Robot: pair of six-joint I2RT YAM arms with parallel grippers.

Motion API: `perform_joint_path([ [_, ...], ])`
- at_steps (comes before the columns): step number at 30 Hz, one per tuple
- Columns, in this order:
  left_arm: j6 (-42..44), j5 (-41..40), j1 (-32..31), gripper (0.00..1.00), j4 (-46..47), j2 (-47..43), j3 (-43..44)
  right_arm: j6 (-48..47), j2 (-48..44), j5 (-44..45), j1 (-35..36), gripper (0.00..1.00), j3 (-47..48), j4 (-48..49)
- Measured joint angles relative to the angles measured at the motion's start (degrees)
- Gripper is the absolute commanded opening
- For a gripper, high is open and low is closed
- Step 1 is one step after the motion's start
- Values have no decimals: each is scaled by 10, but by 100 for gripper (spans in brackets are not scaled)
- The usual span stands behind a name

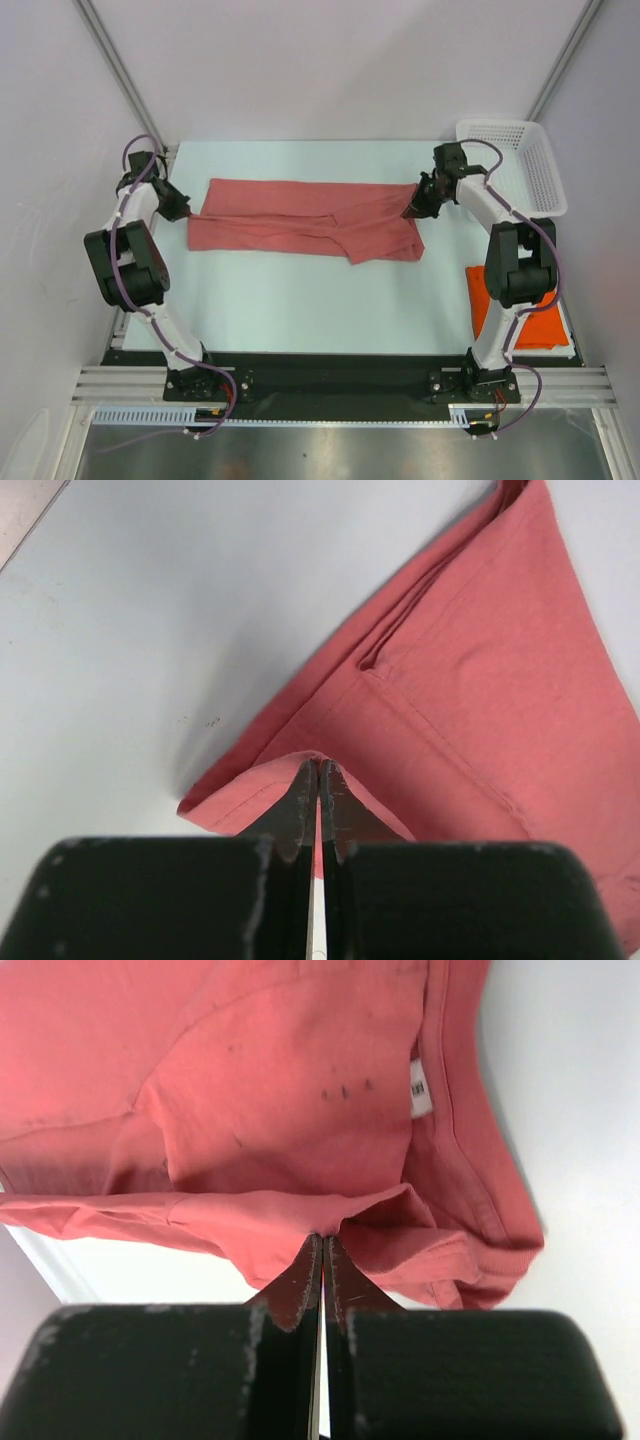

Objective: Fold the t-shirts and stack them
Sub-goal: Fold the tshirt

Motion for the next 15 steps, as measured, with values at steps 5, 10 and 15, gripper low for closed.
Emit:
perform_joint_path([
  [5,0,-4,0,0,-7,30,19,0,32,-6,-1,0,40,-4],
  [10,0,3,0,0,-9,66,39,0,64,-8,-1,0,91,-14],
  [15,-5,9,-4,0,-11,89,54,-10,111,-7,-1,0,179,-51],
])
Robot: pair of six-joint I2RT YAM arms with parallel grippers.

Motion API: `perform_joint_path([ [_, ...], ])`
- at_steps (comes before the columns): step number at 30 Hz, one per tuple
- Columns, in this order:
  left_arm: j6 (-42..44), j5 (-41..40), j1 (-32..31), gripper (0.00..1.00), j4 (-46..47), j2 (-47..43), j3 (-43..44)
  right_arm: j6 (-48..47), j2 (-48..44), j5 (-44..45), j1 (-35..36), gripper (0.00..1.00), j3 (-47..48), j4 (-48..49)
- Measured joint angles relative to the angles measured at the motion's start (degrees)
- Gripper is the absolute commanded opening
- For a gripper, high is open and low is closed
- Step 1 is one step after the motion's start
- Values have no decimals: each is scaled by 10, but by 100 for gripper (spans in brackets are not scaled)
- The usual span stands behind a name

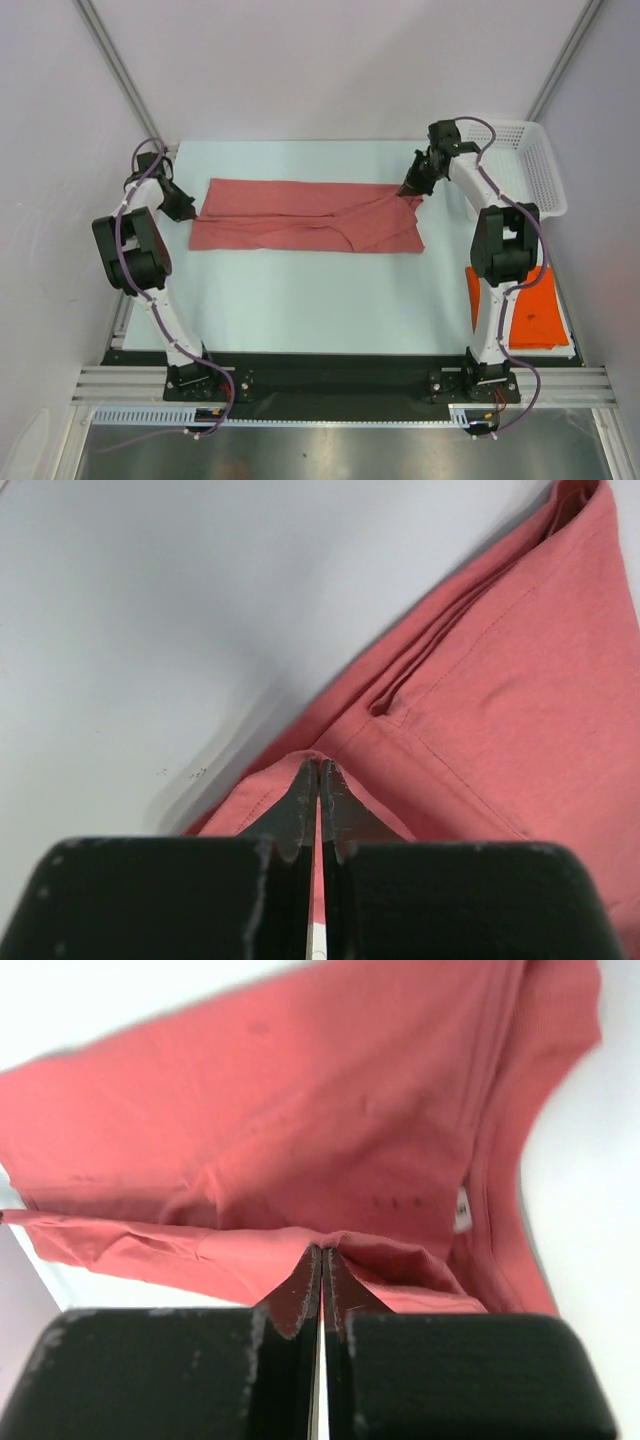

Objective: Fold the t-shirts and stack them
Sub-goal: Fold the tshirt

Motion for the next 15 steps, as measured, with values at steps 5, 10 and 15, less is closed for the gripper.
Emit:
perform_joint_path([
  [5,-4,5,-7,0,-2,10,13,-14,47,0,0,0,73,-26],
  [10,-5,5,-9,0,-3,19,29,-18,76,-1,0,0,99,-44],
  [15,-7,7,-9,0,-5,33,42,-29,108,-1,0,0,137,-57],
])
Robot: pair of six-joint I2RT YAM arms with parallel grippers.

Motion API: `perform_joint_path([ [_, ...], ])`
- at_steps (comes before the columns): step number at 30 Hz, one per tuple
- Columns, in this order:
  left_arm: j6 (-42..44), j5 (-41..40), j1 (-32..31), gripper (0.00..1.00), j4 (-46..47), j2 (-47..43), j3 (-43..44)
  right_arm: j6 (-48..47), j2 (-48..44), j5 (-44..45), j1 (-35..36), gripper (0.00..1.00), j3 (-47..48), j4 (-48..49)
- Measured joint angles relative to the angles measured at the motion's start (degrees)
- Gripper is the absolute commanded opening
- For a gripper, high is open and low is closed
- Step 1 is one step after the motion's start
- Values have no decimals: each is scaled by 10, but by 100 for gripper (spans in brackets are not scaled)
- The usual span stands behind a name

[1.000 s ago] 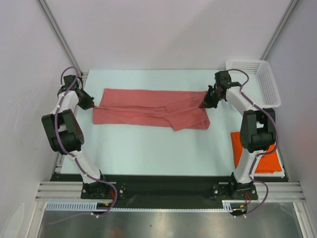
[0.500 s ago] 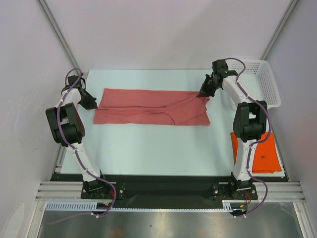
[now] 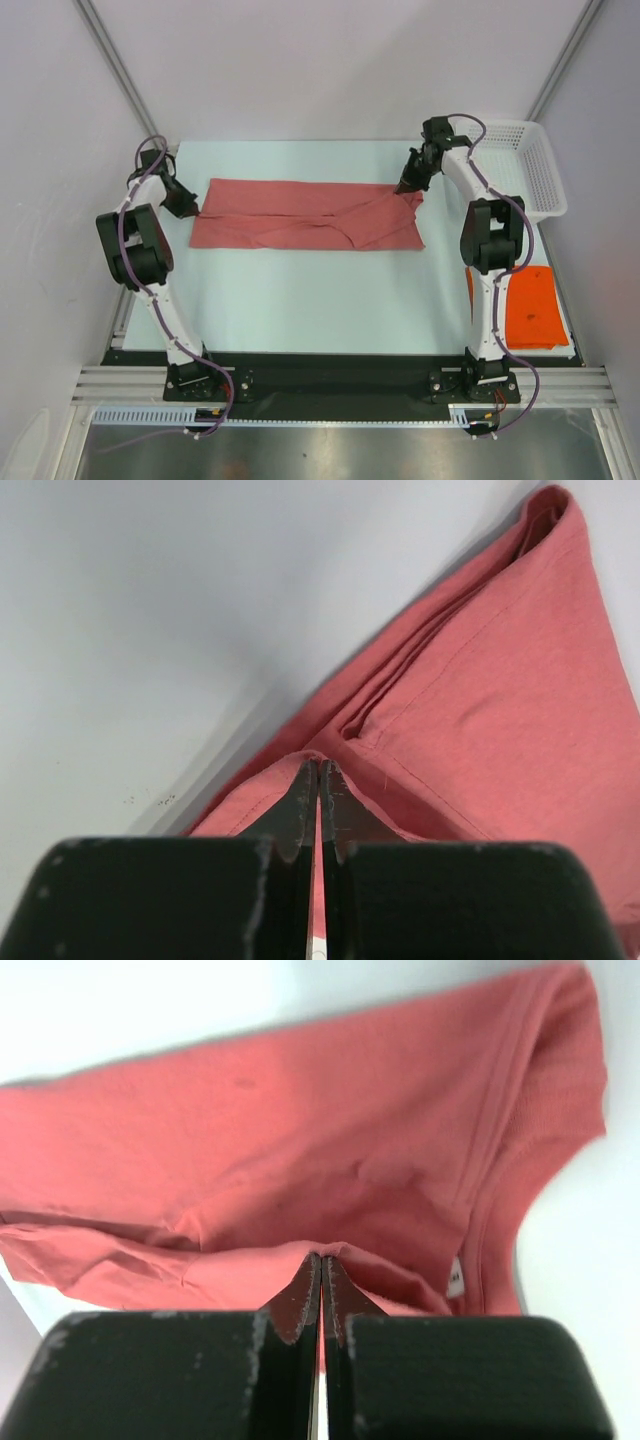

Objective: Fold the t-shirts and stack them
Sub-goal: Fold the tshirt

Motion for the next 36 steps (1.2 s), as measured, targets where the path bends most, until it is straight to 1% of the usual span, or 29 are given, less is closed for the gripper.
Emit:
perform_joint_path([
  [7,-3,0,0,0,-7,12,2,-9,29,0,0,0,52,-7],
  [17,-3,1,0,1,-17,19,17,-17,60,0,-3,0,77,-10],
  [19,-3,1,0,8,-17,19,22,-19,71,-2,-5,0,88,-12],
  [20,-3,0,0,8,-18,19,24,-19,77,-3,-6,0,94,-13],
  [22,-1,-2,0,20,-19,19,26,-22,87,-5,-7,0,107,-13],
  [23,1,-3,-1,24,-21,19,26,-23,92,-7,-8,4,113,-11],
  [24,4,-8,-1,35,-21,19,27,-23,97,-9,-8,12,121,-10],
  [26,9,-14,-1,39,-24,19,27,-24,110,-14,-9,17,141,-11],
  [27,10,-16,-1,42,-26,18,27,-25,115,-15,-10,20,151,-11],
  [28,15,-20,-1,44,-28,17,27,-26,117,-15,-12,28,158,-11],
  [30,24,-29,-3,48,-30,5,21,-28,115,-14,-16,37,160,-16],
  [31,28,-32,-5,48,-30,-6,14,-30,112,-13,-19,45,159,-20],
  [32,33,-35,-7,48,-33,-22,5,-33,107,-12,-22,48,150,-21],
  [34,43,-38,-17,48,-30,-60,-17,-48,78,-6,-28,54,104,-21],
  [36,53,-32,-32,45,-27,-99,-40,-62,41,-1,-33,56,46,-31],
])
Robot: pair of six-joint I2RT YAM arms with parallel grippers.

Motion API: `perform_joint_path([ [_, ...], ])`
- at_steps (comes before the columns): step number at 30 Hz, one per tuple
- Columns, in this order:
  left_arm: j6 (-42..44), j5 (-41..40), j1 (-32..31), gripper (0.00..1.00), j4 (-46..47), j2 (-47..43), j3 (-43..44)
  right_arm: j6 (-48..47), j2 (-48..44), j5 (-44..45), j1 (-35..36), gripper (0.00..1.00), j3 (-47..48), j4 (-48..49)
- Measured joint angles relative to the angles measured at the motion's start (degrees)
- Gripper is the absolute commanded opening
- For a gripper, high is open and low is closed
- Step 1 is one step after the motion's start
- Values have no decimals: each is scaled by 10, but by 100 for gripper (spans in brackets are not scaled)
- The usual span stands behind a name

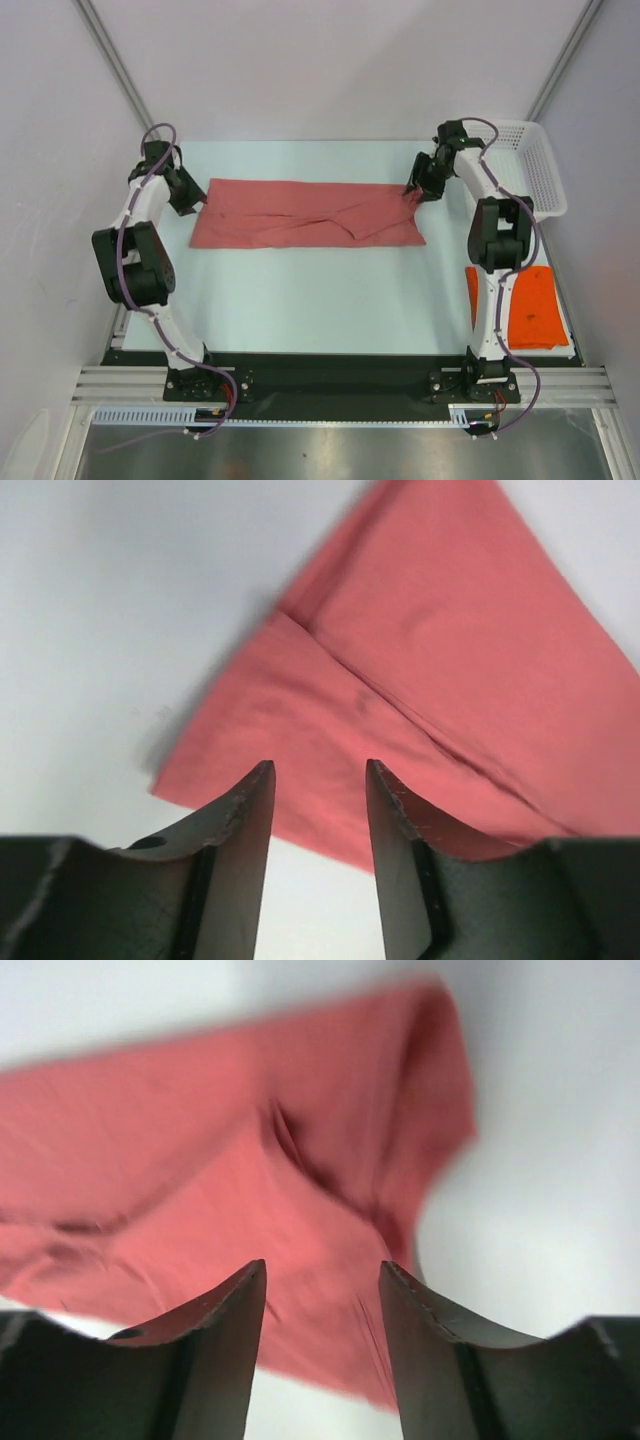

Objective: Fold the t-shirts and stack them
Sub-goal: Fold the tshirt

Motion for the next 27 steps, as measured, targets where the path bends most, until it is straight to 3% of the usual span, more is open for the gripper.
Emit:
perform_joint_path([
  [4,7,37,-39,42,31,-54,-56,-29,-124,-5,-8,65,-179,17],
  [9,5,97,-66,39,58,-42,-113,-51,-205,-35,-7,66,-301,45],
  [13,6,116,-64,38,62,-10,-124,-70,-203,-50,-5,59,-326,65],
  [21,10,120,-62,38,66,3,-126,-101,-196,-52,-5,65,-336,82],
  [27,16,119,-62,38,66,12,-126,-116,-179,-46,-6,64,-336,86],
])
